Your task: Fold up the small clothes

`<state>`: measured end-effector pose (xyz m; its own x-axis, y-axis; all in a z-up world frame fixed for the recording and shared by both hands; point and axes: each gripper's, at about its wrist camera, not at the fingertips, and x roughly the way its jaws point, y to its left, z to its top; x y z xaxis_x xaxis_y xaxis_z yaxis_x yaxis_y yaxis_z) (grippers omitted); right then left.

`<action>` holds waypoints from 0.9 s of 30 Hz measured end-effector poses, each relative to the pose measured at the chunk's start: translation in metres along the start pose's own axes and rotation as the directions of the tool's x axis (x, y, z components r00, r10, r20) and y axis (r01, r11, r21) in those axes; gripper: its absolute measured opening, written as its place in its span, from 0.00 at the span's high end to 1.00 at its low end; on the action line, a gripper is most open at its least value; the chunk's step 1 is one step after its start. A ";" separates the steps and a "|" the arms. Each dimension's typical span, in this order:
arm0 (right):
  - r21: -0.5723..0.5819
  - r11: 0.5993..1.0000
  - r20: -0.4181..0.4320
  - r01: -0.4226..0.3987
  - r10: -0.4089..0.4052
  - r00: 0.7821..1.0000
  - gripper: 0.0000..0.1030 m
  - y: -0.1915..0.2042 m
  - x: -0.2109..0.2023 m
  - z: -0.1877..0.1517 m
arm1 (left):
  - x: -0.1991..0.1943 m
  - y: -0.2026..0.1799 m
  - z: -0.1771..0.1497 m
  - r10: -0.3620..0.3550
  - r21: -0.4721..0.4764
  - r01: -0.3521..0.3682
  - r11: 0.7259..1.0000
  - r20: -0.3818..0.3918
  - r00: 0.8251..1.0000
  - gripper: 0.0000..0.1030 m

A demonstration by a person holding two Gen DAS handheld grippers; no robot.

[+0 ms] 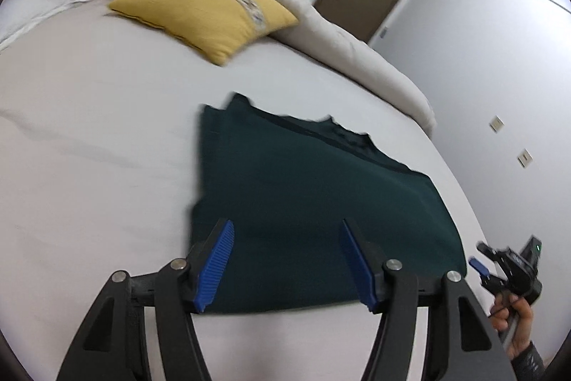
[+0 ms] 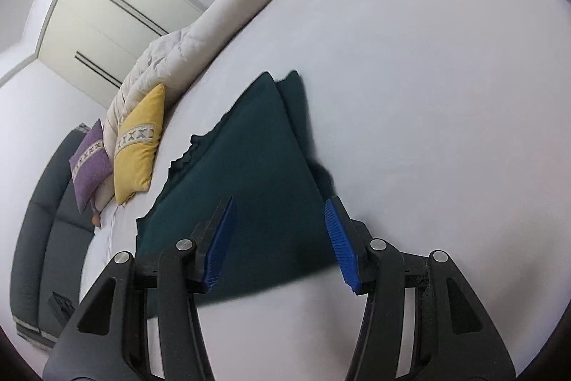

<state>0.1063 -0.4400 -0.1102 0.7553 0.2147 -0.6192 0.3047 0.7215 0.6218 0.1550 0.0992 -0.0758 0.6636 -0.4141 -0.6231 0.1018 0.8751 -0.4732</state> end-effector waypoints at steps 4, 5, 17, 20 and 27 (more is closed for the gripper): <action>0.047 0.999 -0.016 0.008 -0.007 1.000 0.51 -0.014 0.022 0.029 | 0.029 -0.028 0.003 -0.017 0.034 0.018 0.999 -0.033 0.999 0.39; 0.064 0.998 -0.032 0.007 -0.005 0.999 0.51 -0.019 0.034 0.036 | 0.039 -0.038 0.005 -0.025 0.050 0.027 0.998 -0.038 0.999 0.39; 0.061 0.995 -0.167 -0.081 0.090 0.982 0.67 0.000 0.127 0.058 | 0.136 -0.079 0.012 -0.036 0.116 0.053 0.992 -0.143 0.989 0.39; 0.031 0.999 -0.171 -0.039 0.044 0.984 0.82 0.004 0.132 0.054 | 0.136 -0.077 0.007 -0.037 0.143 0.057 0.988 -0.136 0.990 0.40; -0.084 0.988 -0.126 0.133 -0.143 0.982 0.87 0.041 0.127 0.049 | 0.137 -0.070 0.004 -0.068 0.123 0.085 0.989 -0.133 0.989 0.41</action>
<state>0.2429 -0.4149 -0.1399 0.6248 0.1909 -0.7571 0.3527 0.7961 0.4918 0.2416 -0.0177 -0.1258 0.5508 -0.5023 -0.6665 0.2476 0.8610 -0.4443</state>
